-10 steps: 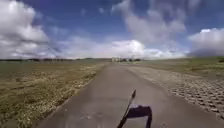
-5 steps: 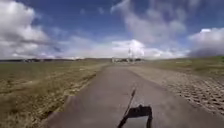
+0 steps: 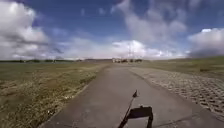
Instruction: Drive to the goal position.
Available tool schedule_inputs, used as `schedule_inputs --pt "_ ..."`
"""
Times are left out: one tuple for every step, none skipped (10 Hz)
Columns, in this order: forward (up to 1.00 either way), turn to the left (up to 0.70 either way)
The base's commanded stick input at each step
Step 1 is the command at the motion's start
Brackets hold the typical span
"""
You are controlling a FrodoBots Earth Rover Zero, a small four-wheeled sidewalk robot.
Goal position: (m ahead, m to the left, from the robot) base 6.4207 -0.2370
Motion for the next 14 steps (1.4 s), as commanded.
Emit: schedule_inputs --pt "0.85 0.00" --pt "0.85 -0.03" --pt "0.85 -0.10" --pt "0.85 -0.17" --pt "0.85 -0.24" --pt "0.85 -0.31" --pt "0.85 -0.33" --pt "0.85 -0.34" --pt "0.85 -0.24" --pt "0.85 -0.07" --pt "0.85 0.00" --pt "0.85 0.00" --pt "0.85 0.00" --pt "0.85 0.00"
